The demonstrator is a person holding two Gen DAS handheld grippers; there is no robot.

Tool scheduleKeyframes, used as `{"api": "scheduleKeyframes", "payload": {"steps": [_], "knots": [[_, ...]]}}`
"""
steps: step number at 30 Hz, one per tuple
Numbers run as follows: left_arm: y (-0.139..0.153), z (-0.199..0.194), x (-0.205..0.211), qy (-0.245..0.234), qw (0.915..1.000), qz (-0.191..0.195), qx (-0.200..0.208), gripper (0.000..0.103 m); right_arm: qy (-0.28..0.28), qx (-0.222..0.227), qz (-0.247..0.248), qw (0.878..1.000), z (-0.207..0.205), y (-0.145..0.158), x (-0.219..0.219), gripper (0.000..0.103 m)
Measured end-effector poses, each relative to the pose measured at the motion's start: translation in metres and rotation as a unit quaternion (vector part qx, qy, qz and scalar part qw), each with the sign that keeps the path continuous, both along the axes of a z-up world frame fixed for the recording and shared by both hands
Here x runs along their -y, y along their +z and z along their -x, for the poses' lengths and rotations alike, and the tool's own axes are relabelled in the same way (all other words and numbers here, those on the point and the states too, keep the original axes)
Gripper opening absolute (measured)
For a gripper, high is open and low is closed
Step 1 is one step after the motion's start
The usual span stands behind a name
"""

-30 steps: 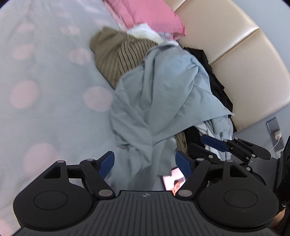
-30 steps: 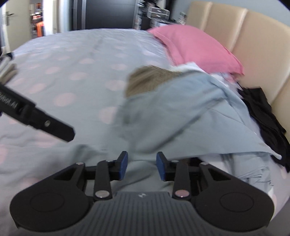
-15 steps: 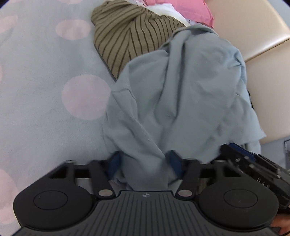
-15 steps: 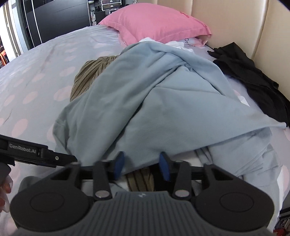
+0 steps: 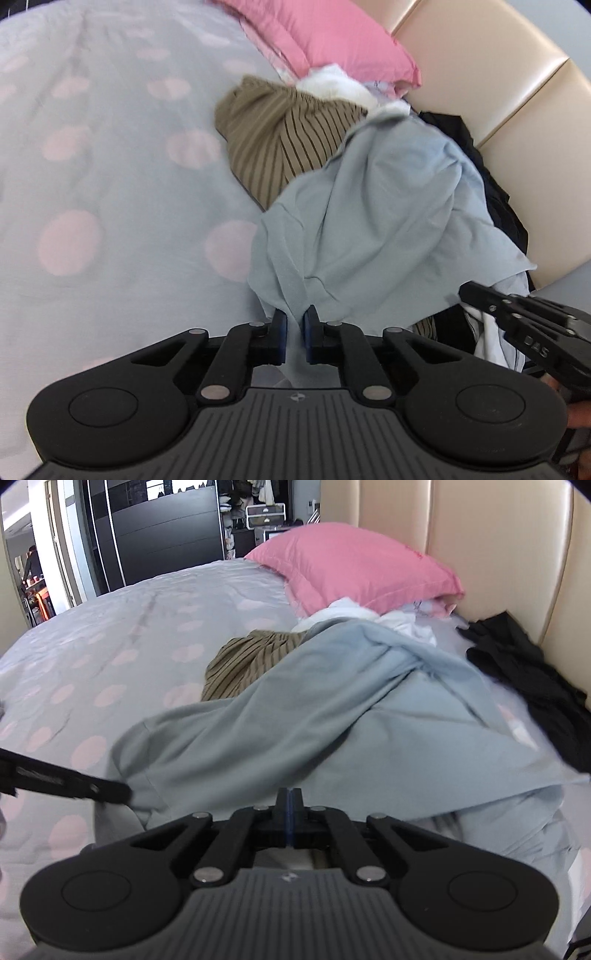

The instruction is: Fold clothes

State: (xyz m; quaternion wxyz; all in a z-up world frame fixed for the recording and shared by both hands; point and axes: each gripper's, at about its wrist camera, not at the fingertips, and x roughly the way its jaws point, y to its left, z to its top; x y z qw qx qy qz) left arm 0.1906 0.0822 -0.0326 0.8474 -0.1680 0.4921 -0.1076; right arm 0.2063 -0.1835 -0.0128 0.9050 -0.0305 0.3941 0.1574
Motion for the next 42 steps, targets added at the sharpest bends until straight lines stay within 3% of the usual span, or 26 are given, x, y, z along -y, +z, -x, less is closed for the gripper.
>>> {"api": "scheduleKeyframes", "payload": {"steps": [5, 12, 17, 19, 24, 28, 30, 32, 34, 36, 38, 40, 42], "knots": [[0.022, 0.033, -0.029, -0.002, 0.9998, -0.016, 0.015, 0.005, -0.020, 0.018, 0.000, 1.000, 0.007, 0.010, -0.001, 0.005], [0.041, 0.094, -0.092, 0.038, 0.9985, -0.039, 0.010, 0.004, -0.010, 0.040, 0.007, 0.999, 0.016, 0.023, -0.013, 0.010], [0.053, 0.145, -0.146, 0.080, 0.9947, -0.064, -0.006, 0.004, 0.012, 0.042, 0.011, 0.999, 0.023, 0.027, -0.029, 0.026], [0.057, 0.168, -0.170, 0.101, 0.9925, -0.067, -0.013, 0.004, 0.030, 0.034, 0.012, 0.999, 0.024, 0.027, -0.039, 0.028], [0.066, 0.220, -0.227, 0.166, 0.9813, -0.093, -0.032, 0.004, 0.093, 0.001, 0.018, 0.996, 0.031, 0.018, -0.076, 0.035], [0.069, 0.257, -0.273, 0.232, 0.9614, -0.143, -0.039, 0.000, 0.154, -0.027, 0.027, 0.987, 0.038, 0.006, -0.114, 0.038], [0.061, 0.271, -0.298, 0.258, 0.9575, -0.120, -0.049, 0.000, 0.184, -0.041, 0.030, 0.982, 0.040, -0.002, -0.133, 0.040], [0.048, 0.277, -0.311, 0.261, 0.9599, -0.085, -0.057, 0.000, 0.209, -0.051, 0.035, 0.976, 0.039, -0.011, -0.154, 0.048], [0.034, 0.273, -0.312, 0.249, 0.9646, -0.063, -0.061, 0.001, 0.222, -0.066, 0.043, 0.972, 0.040, -0.020, -0.172, 0.049], [0.021, 0.266, -0.308, 0.229, 0.9702, -0.046, -0.062, 0.013, 0.232, -0.083, 0.043, 0.968, 0.044, -0.026, -0.188, 0.049], [0.010, 0.257, -0.298, 0.206, 0.9762, -0.035, -0.058, 0.036, 0.247, -0.091, 0.044, 0.964, 0.052, -0.029, -0.203, 0.049], [0.001, 0.246, -0.290, 0.188, 0.9807, -0.017, -0.050, 0.051, 0.257, -0.098, 0.047, 0.960, 0.060, -0.032, -0.216, 0.049], [-0.007, 0.236, -0.282, 0.175, 0.9835, 0.002, -0.046, 0.055, 0.265, -0.110, 0.046, 0.957, 0.068, -0.034, -0.228, 0.049]]}}
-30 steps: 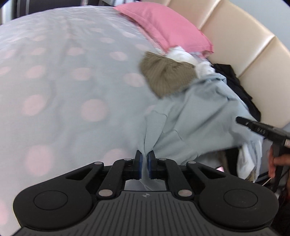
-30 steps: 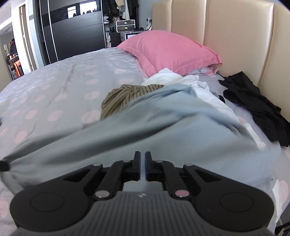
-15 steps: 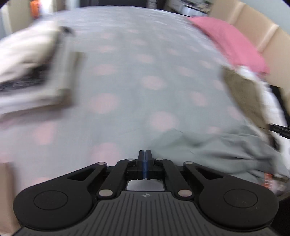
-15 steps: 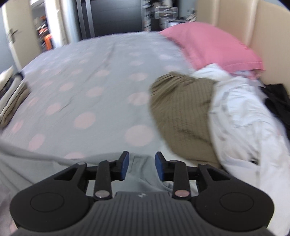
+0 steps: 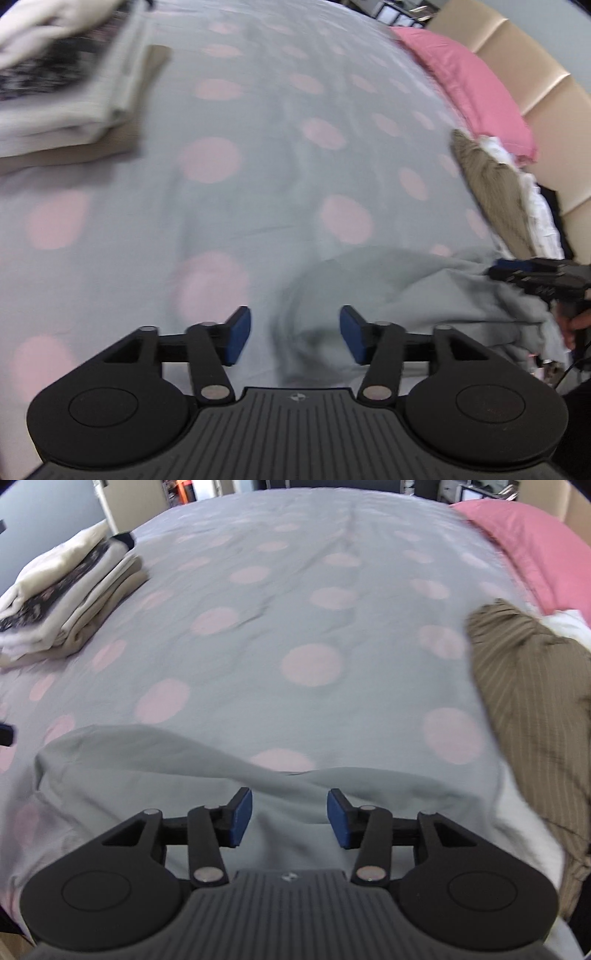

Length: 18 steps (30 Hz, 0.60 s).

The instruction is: Fold clothes

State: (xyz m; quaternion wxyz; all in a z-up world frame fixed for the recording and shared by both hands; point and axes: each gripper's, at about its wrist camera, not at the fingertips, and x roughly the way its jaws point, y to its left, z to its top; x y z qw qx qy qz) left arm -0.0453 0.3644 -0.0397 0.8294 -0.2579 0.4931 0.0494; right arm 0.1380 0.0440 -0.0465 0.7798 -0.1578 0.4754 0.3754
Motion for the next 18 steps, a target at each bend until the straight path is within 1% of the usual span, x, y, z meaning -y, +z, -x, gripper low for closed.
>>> {"api": "scheduleKeyframes", "payload": {"steps": [2, 4, 6, 7, 8, 11, 13, 15, 18], "knots": [[-0.008, -0.010, 0.007, -0.011, 0.9998, 0.015, 0.001, 0.058, 0.008, -0.008, 0.003, 1.000, 0.008, -0.001, -0.011, 0.049], [-0.018, -0.021, 0.013, -0.021, 0.9996, 0.016, -0.013, 0.059, 0.021, -0.009, 0.003, 1.000, 0.016, 0.000, -0.020, 0.049], [-0.026, -0.026, 0.014, -0.019, 0.9994, 0.018, -0.021, 0.058, 0.034, -0.006, 0.000, 0.999, 0.023, 0.002, -0.027, 0.049], [-0.030, -0.027, 0.015, -0.017, 0.9994, 0.020, -0.024, 0.047, 0.039, -0.005, -0.002, 0.999, 0.025, 0.004, -0.029, 0.050], [-0.032, -0.028, 0.015, -0.016, 0.9993, 0.024, -0.023, 0.030, 0.044, -0.005, -0.003, 0.999, 0.027, 0.006, -0.031, 0.050], [-0.024, -0.027, 0.026, -0.034, 0.9993, 0.017, 0.002, 0.012, 0.053, -0.002, -0.005, 0.999, 0.032, 0.011, -0.033, 0.051], [-0.014, -0.023, 0.039, -0.052, 0.9984, 0.007, 0.020, 0.007, 0.054, 0.001, -0.001, 0.999, 0.034, 0.014, -0.032, 0.051], [-0.002, -0.018, 0.054, -0.072, 0.9966, 0.012, 0.039, 0.007, 0.046, -0.006, -0.001, 0.999, 0.036, 0.016, -0.028, 0.051], [0.013, -0.010, 0.087, -0.128, 0.9897, 0.024, 0.059, 0.007, 0.031, -0.023, -0.010, 0.999, 0.038, 0.021, -0.020, 0.051]]}}
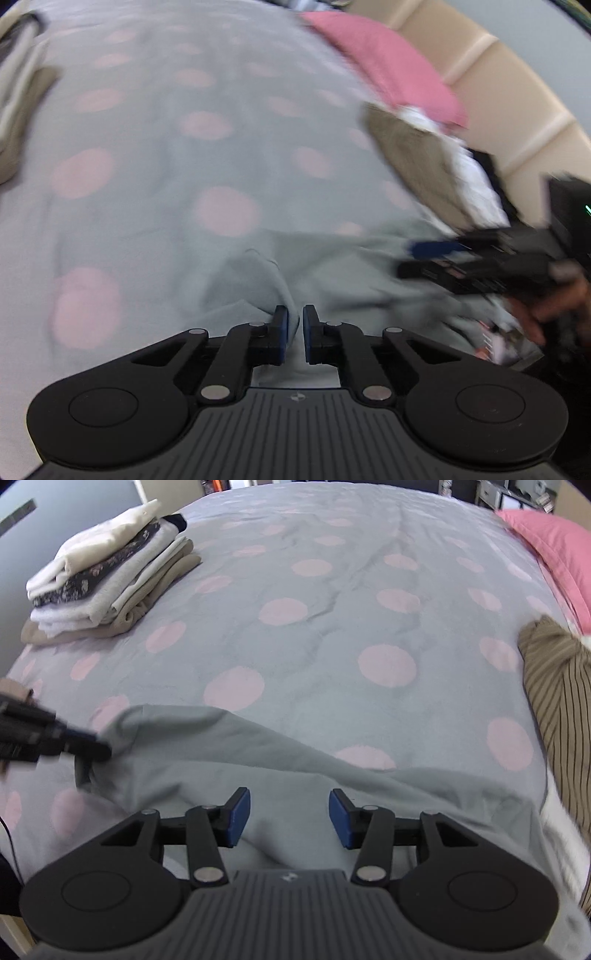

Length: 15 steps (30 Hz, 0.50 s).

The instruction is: Fold clothes

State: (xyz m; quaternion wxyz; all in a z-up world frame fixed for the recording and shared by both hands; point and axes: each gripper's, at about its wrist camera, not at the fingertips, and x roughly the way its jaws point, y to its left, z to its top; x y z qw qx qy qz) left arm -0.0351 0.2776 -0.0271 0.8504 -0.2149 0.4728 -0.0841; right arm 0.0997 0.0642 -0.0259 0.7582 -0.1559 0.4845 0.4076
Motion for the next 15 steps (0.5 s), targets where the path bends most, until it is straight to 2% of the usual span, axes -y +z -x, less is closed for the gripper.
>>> {"api": "scheduleKeyframes", "payload": {"steps": [3, 7, 10, 12, 13, 15], "knots": [[0.005, 0.008, 0.038, -0.059, 0.9982, 0.005, 0.006, 0.005, -0.017, -0.017, -0.018, 1.000, 0.006, 0.007, 0.010, 0.051], [-0.008, 0.019, 0.088, -0.117, 0.9930, 0.014, -0.010, 0.003, -0.037, -0.044, -0.045, 0.997, 0.018, 0.013, 0.023, 0.051], [-0.020, 0.027, 0.113, -0.140, 0.9899, 0.001, -0.023, 0.003, -0.045, -0.061, -0.058, 0.995, 0.028, 0.014, 0.029, 0.051], [-0.021, 0.030, 0.112, -0.128, 0.9915, -0.009, -0.020, 0.004, -0.048, -0.064, -0.059, 0.995, 0.035, 0.012, 0.030, 0.051], [-0.021, 0.032, 0.110, -0.120, 0.9925, -0.015, -0.017, 0.006, -0.046, -0.063, -0.061, 0.995, 0.037, 0.012, 0.030, 0.050], [-0.018, 0.035, 0.099, -0.091, 0.9955, -0.026, -0.011, 0.028, -0.043, -0.060, -0.069, 0.995, 0.040, 0.012, 0.031, 0.051]]}}
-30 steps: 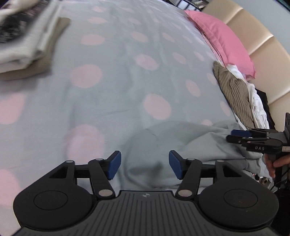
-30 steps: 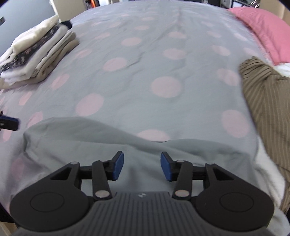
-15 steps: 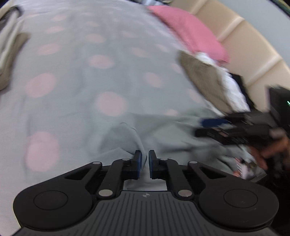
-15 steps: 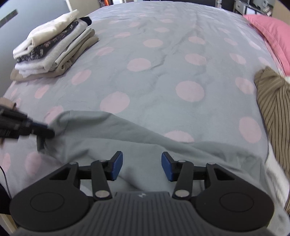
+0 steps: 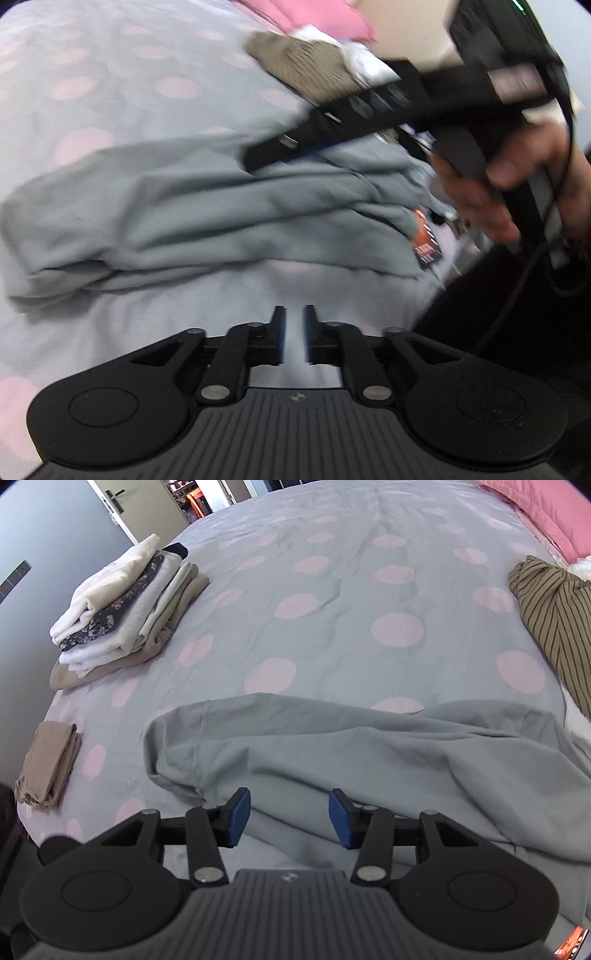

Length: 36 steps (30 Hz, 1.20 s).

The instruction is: Fold clothes

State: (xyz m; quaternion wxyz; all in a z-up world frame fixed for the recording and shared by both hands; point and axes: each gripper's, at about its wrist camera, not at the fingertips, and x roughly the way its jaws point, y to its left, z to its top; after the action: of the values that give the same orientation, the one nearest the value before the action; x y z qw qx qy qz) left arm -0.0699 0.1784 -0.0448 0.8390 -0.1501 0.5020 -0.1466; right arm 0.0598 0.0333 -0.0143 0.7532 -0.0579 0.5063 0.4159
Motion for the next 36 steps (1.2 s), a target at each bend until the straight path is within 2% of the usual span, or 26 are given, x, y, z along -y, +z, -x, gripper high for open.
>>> {"api": "scheduleKeyframes", "payload": {"steps": [1, 2, 4, 7, 9, 12, 16, 19, 21, 24, 26, 29, 32, 36], "knots": [[0.003, 0.001, -0.009, 0.020, 0.9998, -0.007, 0.005, 0.047, 0.001, 0.004, -0.005, 1.000, 0.001, 0.000, 0.000, 0.053], [0.007, 0.003, -0.017, 0.040, 0.9990, -0.014, 0.012, 0.057, -0.001, 0.012, -0.004, 1.000, 0.002, 0.001, -0.001, 0.065], [0.015, 0.004, -0.036, 0.083, 0.9961, -0.023, 0.020, 0.058, -0.017, 0.044, 0.007, 0.999, 0.004, 0.003, -0.002, 0.079], [0.025, 0.003, -0.069, 0.146, 0.9886, -0.020, 0.029, 0.066, -0.011, 0.067, 0.014, 0.998, 0.004, 0.003, -0.007, 0.079], [0.028, 0.003, -0.091, 0.189, 0.9804, -0.028, 0.047, 0.072, -0.010, 0.058, 0.019, 0.998, 0.000, 0.000, -0.009, 0.079], [0.026, -0.002, -0.119, 0.244, 0.9679, -0.035, 0.048, 0.073, -0.008, 0.048, 0.018, 0.999, -0.003, -0.006, -0.013, 0.079], [0.013, -0.016, -0.138, 0.276, 0.9600, -0.037, 0.026, 0.073, 0.009, 0.081, 0.018, 0.997, 0.001, -0.010, -0.021, 0.079], [-0.001, -0.025, -0.141, 0.275, 0.9605, -0.039, 0.000, 0.073, 0.017, 0.090, 0.024, 0.995, 0.001, -0.013, -0.027, 0.079], [-0.008, -0.027, -0.141, 0.272, 0.9615, -0.034, -0.014, 0.070, 0.017, 0.087, 0.025, 0.996, -0.001, -0.016, -0.029, 0.079], [-0.015, -0.026, -0.139, 0.266, 0.9632, -0.027, -0.027, 0.049, 0.016, 0.078, 0.025, 0.996, -0.004, -0.019, -0.031, 0.079], [-0.017, -0.025, -0.138, 0.261, 0.9646, -0.024, -0.027, 0.029, 0.017, 0.070, 0.023, 0.997, -0.005, -0.022, -0.030, 0.080], [-0.012, -0.023, -0.127, 0.245, 0.9691, -0.025, -0.017, 0.017, 0.031, 0.033, 0.006, 0.999, -0.010, -0.026, -0.028, 0.083], [0.001, -0.022, -0.105, 0.203, 0.9788, -0.023, 0.005, 0.012, 0.004, -0.020, 0.001, 1.000, -0.018, -0.027, -0.023, 0.083], [0.014, -0.021, -0.064, 0.123, 0.9920, -0.006, 0.026, 0.008, -0.029, -0.028, -0.011, 0.999, -0.023, -0.019, -0.017, 0.083]]}}
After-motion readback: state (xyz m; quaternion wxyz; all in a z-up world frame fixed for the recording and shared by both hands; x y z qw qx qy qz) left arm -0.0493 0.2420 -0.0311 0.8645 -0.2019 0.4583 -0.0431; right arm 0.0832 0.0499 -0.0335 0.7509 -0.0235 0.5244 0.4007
